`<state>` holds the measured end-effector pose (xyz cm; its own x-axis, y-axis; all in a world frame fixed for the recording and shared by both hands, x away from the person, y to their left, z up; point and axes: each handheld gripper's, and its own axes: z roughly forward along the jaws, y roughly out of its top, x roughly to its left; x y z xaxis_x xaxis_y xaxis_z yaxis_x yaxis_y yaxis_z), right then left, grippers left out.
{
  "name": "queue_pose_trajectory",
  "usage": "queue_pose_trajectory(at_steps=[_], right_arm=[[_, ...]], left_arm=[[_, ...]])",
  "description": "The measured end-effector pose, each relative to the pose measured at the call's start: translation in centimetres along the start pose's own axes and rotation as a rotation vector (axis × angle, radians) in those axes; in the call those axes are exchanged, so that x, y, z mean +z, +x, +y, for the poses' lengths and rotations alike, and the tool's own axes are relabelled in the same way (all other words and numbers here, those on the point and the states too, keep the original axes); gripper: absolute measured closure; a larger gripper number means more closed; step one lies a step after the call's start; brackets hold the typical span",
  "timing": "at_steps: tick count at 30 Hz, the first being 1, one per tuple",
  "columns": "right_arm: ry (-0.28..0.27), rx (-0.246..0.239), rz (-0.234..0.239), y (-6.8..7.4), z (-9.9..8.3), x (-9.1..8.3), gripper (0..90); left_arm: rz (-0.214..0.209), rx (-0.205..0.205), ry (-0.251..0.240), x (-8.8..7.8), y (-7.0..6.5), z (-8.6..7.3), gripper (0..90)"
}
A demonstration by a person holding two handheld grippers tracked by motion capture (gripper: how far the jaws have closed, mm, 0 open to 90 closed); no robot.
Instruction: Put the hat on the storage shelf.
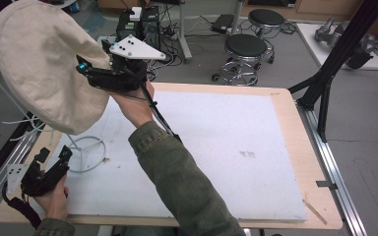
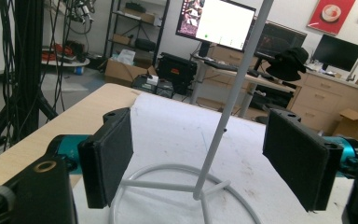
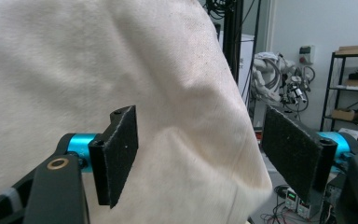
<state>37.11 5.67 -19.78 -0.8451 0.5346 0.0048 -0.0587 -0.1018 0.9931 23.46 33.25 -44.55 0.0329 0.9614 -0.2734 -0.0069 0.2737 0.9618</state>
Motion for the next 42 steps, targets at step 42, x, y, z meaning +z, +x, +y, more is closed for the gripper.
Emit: queue_pose_trajectory(at_steps=[42], right_arm=[[0.103,-0.009,-0.149,-4.6,-6.8,-12.8,16.7]], left_arm=[[-0.017,0.006,0.003,-0.2,-0.7,-0.1,24.4]])
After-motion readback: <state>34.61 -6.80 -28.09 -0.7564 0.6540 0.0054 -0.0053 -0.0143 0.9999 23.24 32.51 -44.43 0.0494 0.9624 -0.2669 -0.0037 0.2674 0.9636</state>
